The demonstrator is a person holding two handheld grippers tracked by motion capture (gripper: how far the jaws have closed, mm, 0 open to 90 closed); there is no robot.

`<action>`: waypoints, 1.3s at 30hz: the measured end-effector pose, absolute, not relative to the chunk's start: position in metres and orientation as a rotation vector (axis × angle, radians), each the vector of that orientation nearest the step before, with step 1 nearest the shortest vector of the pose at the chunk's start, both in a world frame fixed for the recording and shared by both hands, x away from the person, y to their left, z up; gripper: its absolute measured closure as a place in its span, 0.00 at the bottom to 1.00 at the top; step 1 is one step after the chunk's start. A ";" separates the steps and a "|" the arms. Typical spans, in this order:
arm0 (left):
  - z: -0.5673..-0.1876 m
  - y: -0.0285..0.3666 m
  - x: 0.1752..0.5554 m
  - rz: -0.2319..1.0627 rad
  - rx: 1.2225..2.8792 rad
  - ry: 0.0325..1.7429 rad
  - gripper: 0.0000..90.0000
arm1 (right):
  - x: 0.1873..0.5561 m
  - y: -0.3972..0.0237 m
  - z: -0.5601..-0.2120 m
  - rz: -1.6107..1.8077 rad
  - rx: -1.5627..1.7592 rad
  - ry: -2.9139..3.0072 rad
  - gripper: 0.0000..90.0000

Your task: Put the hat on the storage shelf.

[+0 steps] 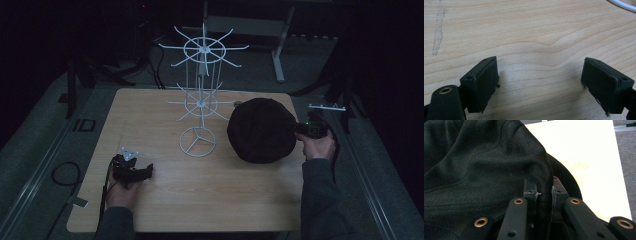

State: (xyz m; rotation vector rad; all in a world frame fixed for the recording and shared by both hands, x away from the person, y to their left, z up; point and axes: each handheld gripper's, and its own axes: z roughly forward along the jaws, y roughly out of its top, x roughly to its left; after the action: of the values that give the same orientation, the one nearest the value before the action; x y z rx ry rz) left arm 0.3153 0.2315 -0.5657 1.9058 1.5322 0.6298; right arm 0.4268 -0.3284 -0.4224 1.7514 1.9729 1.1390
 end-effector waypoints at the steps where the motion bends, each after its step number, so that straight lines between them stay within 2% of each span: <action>1: -0.566 0.231 0.315 0.630 1.906 1.532 0.17 | 0.427 -0.329 -0.421 1.141 1.752 1.971 0.88; 25: -0.566 0.231 0.315 0.630 1.905 1.533 0.17 | 0.429 -0.340 -0.392 1.228 1.718 1.936 0.88; 39: -0.566 0.231 0.315 0.631 1.903 1.532 0.17 | 0.431 -0.342 -0.391 1.408 1.767 1.897 0.88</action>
State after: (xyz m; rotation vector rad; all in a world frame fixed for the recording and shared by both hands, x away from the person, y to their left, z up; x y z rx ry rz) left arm 0.3154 0.2314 -0.5658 1.9028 1.5324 0.6314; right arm 0.4313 -0.3417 -0.3914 1.7667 1.8972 1.4077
